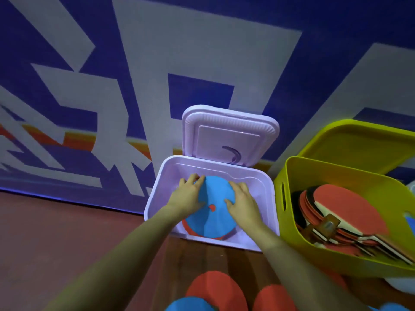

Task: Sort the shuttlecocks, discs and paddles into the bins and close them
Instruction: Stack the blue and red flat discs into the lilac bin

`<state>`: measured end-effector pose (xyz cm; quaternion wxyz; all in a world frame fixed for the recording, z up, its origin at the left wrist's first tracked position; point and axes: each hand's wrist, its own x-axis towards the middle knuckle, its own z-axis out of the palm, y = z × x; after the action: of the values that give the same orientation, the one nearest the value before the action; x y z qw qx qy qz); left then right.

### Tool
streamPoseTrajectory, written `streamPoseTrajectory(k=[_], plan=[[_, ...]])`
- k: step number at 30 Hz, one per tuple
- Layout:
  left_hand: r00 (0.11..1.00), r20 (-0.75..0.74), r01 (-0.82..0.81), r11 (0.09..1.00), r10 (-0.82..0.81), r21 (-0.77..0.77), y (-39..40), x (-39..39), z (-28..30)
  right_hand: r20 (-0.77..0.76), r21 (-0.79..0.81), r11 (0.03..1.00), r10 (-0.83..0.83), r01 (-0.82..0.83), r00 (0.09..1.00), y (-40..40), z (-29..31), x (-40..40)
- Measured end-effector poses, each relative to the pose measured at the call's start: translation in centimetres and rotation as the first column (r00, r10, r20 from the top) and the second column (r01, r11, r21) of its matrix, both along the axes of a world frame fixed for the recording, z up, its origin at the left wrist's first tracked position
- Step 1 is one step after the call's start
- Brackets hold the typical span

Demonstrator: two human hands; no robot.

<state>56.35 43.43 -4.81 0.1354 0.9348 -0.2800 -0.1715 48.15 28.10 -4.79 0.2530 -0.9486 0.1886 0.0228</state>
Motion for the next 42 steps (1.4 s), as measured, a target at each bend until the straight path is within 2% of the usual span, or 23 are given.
streamPoseTrajectory(k=[2, 4, 8, 11, 17, 27, 30, 33, 36, 39, 42], plan=[[0.999, -0.034, 0.039, 0.998, -0.037, 0.053, 0.0, 0.1, -1.0, -0.128, -0.071, 0.996, 0.036, -0.045, 0.991, -0.1, -1.1, 0.0], [0.998, 0.002, 0.069, 0.993, -0.07, 0.093, 0.1, 0.1, -1.4, -0.201, -0.146, 0.986, 0.056, -0.086, 0.978, -0.1, -1.5, -0.1], [0.989, 0.109, 0.093, 0.992, -0.101, 0.084, 0.8, -0.1, -0.9, -0.182, -0.218, 0.968, 0.085, -0.125, 0.98, 0.1, -1.2, -0.7], [0.978, 0.18, 0.093, 0.994, -0.101, 0.054, 1.6, -0.9, 0.4, -0.111, -0.203, 0.97, 0.109, -0.13, 0.988, 0.4, -0.2, -1.5], [0.953, 0.297, 0.085, 0.995, -0.065, -0.052, 2.9, -5.7, 3.6, 0.126, -0.126, 0.989, 0.1, -0.084, 0.987, 1.3, 3.1, -5.7], [0.935, 0.354, 0.062, 0.978, 0.013, -0.199, 5.2, -17.8, 5.0, 0.388, -0.042, 0.988, 0.15, -0.145, 0.909, 3.4, 3.2, -17.2], [0.954, 0.293, -0.01, 0.983, 0.065, -0.184, 6.2, -21.5, 3.3, 0.306, -0.005, 0.982, 0.183, -0.191, 0.934, 4.2, 1.4, -20.5], [0.971, 0.189, -0.119, 0.979, 0.149, -0.163, 7.4, -24.5, 1.4, 0.074, -0.016, 0.957, 0.29, -0.29, 0.954, 5.0, -0.8, -22.9], [0.973, 0.056, -0.224, 0.974, 0.226, -0.038, 8.7, -26.9, -0.9, -0.146, 0.009, 0.943, 0.33, -0.332, 0.933, 6.2, -2.6, -24.6], [0.938, -0.071, -0.329, 0.937, 0.338, 0.114, 10.2, -28.8, -3.2, -0.225, 0.077, 0.94, 0.341, -0.332, 0.913, 7.5, -4.3, -25.6], [0.923, -0.15, -0.33, 0.93, 0.353, 0.159, 11.6, -29.8, -5.2, -0.245, 0.074, 0.949, 0.317, -0.308, 0.916, 8.6, -5.7, -26.1]])
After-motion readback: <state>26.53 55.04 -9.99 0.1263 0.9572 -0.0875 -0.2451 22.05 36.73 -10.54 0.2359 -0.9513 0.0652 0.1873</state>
